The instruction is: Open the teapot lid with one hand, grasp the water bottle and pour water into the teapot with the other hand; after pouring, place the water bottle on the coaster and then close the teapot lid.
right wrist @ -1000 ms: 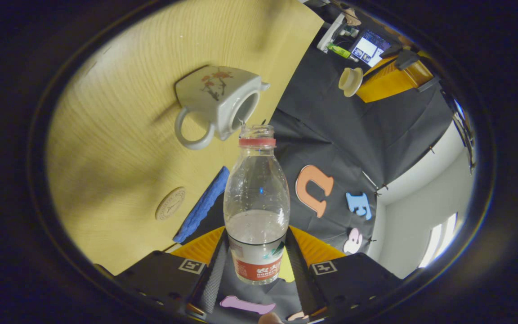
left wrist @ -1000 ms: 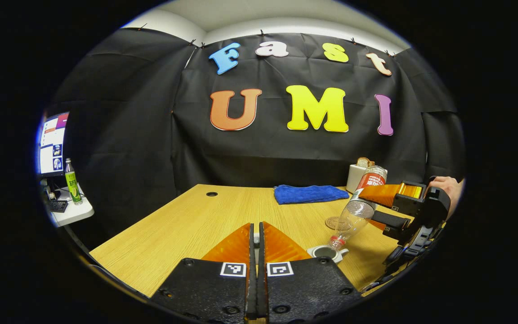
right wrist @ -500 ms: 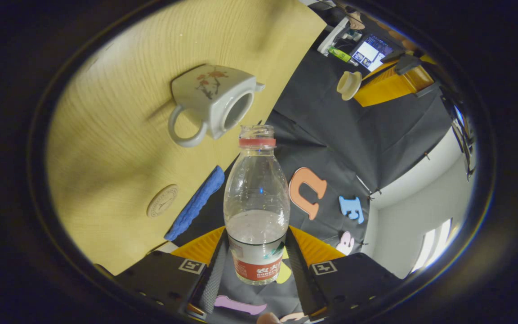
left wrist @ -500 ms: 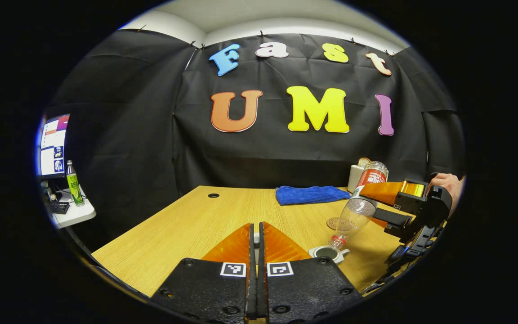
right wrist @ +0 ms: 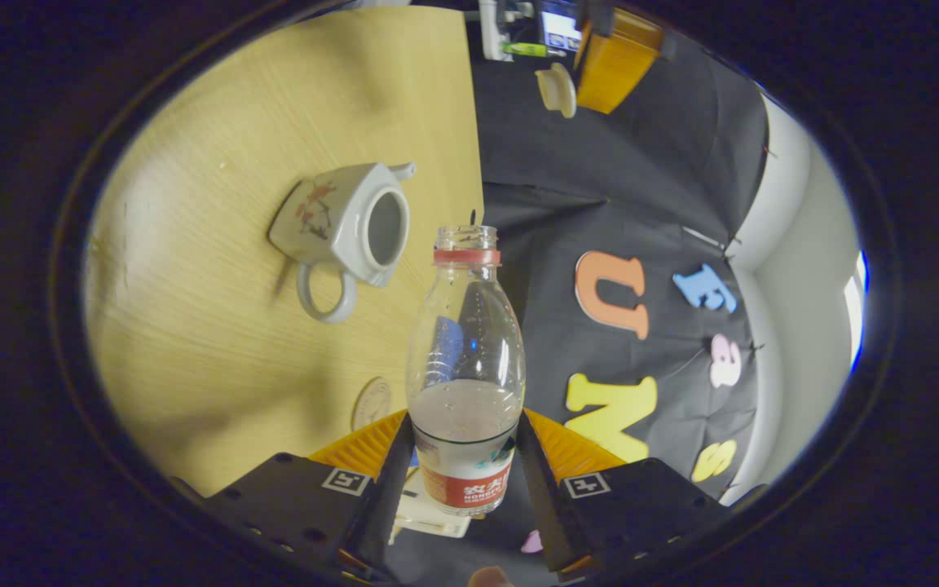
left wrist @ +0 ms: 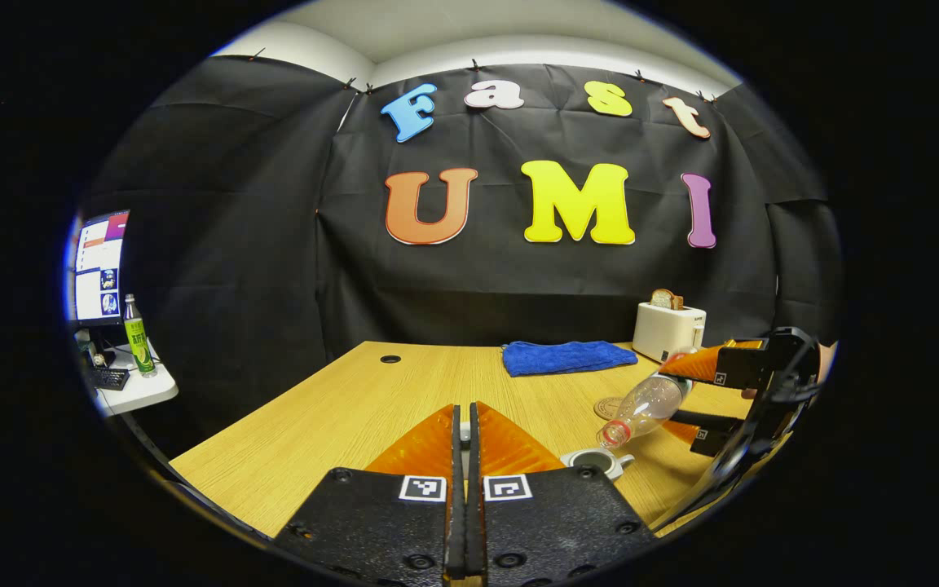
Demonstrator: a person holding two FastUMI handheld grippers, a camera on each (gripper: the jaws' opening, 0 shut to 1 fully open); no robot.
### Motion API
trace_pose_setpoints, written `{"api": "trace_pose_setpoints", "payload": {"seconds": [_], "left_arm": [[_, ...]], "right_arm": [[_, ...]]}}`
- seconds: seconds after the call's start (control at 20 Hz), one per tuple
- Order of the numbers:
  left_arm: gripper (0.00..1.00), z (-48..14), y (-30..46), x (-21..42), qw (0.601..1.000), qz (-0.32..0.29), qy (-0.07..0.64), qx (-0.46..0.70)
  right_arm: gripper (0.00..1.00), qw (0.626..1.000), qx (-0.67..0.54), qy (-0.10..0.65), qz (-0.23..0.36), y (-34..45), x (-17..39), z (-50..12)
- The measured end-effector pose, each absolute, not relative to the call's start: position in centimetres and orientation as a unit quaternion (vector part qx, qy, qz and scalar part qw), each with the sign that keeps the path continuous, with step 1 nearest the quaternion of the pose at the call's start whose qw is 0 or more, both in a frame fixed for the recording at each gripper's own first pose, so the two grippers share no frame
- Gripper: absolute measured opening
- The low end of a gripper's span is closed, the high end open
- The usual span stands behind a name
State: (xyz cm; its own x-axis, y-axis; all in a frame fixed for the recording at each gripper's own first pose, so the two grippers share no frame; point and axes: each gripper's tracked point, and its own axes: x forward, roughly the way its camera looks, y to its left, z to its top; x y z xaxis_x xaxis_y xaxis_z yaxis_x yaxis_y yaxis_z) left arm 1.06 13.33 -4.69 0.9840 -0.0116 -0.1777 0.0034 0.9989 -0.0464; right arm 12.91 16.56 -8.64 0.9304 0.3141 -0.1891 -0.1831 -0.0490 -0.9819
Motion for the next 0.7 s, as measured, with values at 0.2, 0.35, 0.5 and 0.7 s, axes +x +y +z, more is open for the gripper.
{"api": "trace_pose_setpoints", "payload": {"seconds": [0.2,0.35,0.5,0.7], "left_arm": [[0.03,-4.5,12.7,0.9,0.996,-0.006,0.086,-0.024],[0.03,-4.4,11.8,1.0,0.996,-0.01,0.085,-0.017],[0.03,-4.3,11.0,0.9,0.996,-0.019,0.082,-0.012],[0.03,-4.0,10.2,0.8,0.996,-0.028,0.079,-0.012]], "right_arm": [[0.71,0.789,-0.57,0.028,0.226,16.6,11.2,-9.9],[0.73,0.84,-0.481,0.052,0.245,17.1,9.6,-9.9],[0.73,0.893,-0.366,0.077,0.25,16.3,9.3,-8.8],[0.7,0.946,-0.209,0.103,0.227,14.4,10.9,-6.5]]}}
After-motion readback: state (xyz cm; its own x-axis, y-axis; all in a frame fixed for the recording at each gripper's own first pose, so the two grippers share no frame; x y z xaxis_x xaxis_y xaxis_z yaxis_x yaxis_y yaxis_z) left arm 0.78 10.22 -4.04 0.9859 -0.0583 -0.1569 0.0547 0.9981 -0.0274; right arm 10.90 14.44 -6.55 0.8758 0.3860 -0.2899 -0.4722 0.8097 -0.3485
